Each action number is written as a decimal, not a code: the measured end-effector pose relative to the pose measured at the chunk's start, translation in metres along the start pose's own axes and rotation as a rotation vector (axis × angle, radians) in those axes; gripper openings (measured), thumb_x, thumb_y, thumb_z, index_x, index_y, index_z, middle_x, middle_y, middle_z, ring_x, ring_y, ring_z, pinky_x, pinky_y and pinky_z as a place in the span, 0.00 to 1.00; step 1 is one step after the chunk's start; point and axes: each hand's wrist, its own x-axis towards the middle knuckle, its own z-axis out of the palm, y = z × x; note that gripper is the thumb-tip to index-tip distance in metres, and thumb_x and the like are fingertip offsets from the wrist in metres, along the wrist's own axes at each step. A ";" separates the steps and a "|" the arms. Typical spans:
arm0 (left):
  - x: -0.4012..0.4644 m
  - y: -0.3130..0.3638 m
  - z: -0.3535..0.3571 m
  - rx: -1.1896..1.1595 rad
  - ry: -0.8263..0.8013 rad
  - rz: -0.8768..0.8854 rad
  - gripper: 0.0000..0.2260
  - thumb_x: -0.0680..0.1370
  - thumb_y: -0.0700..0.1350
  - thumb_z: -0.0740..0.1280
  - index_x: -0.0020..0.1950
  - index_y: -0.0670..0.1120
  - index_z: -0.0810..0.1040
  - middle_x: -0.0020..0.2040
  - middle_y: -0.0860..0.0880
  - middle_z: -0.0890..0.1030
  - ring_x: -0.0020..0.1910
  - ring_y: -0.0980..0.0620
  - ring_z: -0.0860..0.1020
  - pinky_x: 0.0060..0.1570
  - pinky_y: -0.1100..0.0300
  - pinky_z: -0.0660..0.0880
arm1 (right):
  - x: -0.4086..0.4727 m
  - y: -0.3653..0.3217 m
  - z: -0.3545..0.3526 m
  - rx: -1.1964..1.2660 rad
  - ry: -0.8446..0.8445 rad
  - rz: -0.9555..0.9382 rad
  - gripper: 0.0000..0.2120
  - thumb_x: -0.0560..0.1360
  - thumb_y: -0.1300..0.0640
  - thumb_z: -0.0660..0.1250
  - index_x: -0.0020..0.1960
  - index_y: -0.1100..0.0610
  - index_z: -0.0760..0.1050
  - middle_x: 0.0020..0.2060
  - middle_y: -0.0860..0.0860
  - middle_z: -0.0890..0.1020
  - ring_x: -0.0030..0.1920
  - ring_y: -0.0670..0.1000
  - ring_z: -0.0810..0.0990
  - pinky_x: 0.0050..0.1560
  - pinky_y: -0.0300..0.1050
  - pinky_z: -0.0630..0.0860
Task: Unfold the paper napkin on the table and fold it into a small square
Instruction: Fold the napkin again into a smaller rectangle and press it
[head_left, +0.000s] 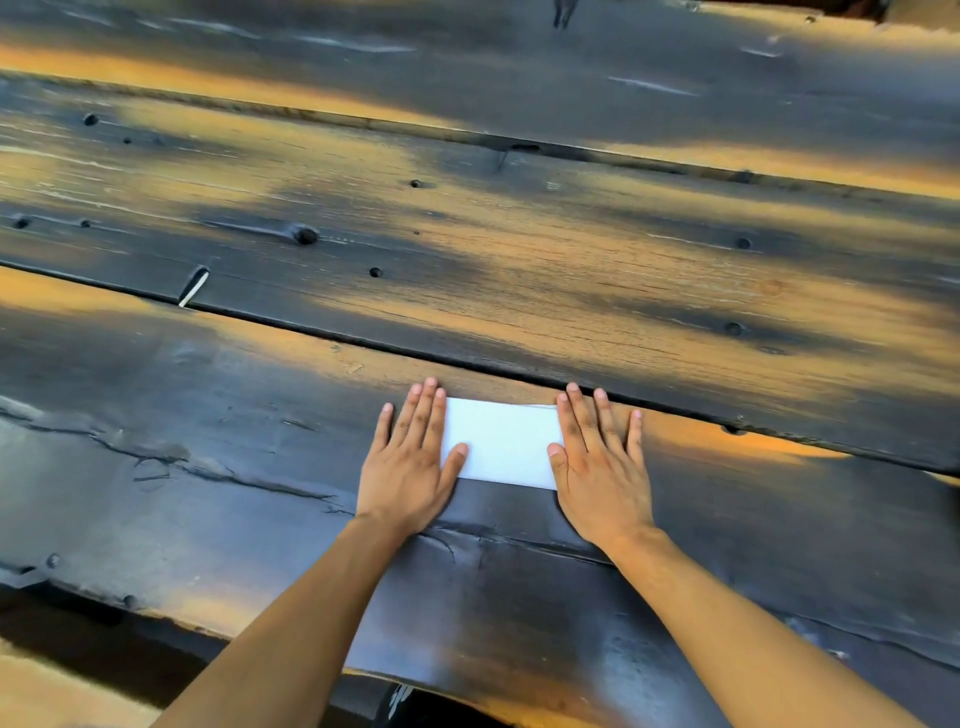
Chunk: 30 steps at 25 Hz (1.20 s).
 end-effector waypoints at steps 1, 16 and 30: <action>0.001 -0.004 -0.001 -0.007 -0.011 -0.011 0.34 0.83 0.64 0.43 0.82 0.46 0.39 0.83 0.51 0.39 0.81 0.52 0.38 0.80 0.47 0.44 | 0.000 0.000 0.000 0.002 -0.003 0.000 0.30 0.83 0.44 0.41 0.82 0.54 0.42 0.82 0.49 0.42 0.81 0.55 0.40 0.78 0.64 0.40; -0.032 0.037 -0.008 -0.185 0.323 0.272 0.18 0.80 0.45 0.63 0.67 0.39 0.74 0.70 0.39 0.74 0.71 0.37 0.71 0.74 0.42 0.64 | -0.004 -0.014 -0.033 0.292 0.345 -0.195 0.13 0.74 0.63 0.69 0.58 0.57 0.79 0.60 0.55 0.77 0.63 0.57 0.73 0.65 0.51 0.73; -0.057 0.079 0.002 -0.093 0.228 0.404 0.09 0.77 0.47 0.65 0.53 0.46 0.79 0.58 0.46 0.80 0.66 0.45 0.76 0.71 0.47 0.70 | -0.083 -0.029 -0.027 0.185 0.016 -0.135 0.15 0.73 0.47 0.63 0.56 0.50 0.79 0.50 0.47 0.79 0.50 0.51 0.77 0.52 0.46 0.77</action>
